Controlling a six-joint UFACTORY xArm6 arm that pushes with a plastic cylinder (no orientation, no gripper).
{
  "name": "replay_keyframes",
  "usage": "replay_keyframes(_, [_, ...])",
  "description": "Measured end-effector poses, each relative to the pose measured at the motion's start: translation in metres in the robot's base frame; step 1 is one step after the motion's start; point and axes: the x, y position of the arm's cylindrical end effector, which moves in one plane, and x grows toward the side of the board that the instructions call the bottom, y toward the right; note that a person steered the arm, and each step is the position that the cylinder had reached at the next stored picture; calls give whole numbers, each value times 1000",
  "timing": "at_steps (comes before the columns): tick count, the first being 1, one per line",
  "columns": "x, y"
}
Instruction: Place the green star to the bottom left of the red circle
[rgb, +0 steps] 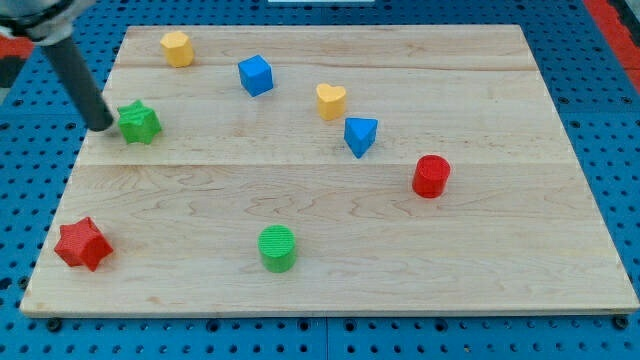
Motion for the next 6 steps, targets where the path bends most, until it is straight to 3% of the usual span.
replay_keyframes(1, [-1,51])
replay_keyframes(3, [-47,52])
replay_keyframes(4, [-7,87])
replay_keyframes(6, [93,223])
